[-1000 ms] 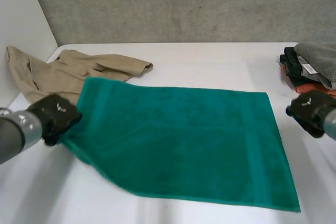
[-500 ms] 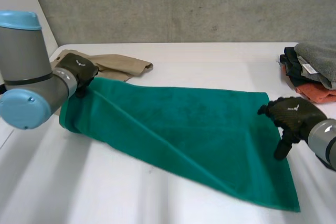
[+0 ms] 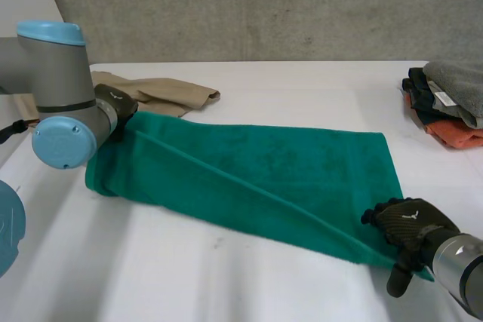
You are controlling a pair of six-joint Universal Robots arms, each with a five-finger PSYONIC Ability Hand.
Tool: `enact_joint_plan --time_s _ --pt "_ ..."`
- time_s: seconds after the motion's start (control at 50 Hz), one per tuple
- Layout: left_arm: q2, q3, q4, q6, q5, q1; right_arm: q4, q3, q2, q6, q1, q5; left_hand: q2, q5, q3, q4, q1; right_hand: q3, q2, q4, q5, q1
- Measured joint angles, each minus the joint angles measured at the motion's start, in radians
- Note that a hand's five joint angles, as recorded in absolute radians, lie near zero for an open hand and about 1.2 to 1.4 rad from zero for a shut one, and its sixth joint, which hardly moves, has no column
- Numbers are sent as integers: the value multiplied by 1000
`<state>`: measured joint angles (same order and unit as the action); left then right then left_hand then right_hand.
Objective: Fold the laundry.
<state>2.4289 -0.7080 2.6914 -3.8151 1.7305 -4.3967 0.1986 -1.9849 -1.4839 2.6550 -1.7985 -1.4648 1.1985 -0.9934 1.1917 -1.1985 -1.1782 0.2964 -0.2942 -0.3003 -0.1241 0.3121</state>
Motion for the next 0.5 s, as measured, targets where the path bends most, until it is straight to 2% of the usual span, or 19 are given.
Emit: enact_joint_plan --time_s 0.06,0.14,0.2,0.24,0.5 --pt "1 -2 0 0 0 -6 -36 -15 20 -2 -10 -15 0 0 0 0 0 78 -74 -68 -83 58" --pt "-2 -6 -1 0 -2 -13 -82 -22 44 -2 -24 -40 0 0 0 0 0 318 -323 -313 -310 308" --pt "-6 -12 -5 1 -5 -18 -127 -17 68 -6 -37 -61 0 0 0 0 0 773 -801 -769 -776 782" --pt "-10 -16 -7 1 -8 -21 -154 -9 82 -15 -45 -70 0 0 0 0 0 872 -883 -872 -871 826" --pt "-10 1 2 -1 -44 -27 -357 218 225 -193 -70 -145 0 0 0 0 0 888 -887 -895 -878 826"
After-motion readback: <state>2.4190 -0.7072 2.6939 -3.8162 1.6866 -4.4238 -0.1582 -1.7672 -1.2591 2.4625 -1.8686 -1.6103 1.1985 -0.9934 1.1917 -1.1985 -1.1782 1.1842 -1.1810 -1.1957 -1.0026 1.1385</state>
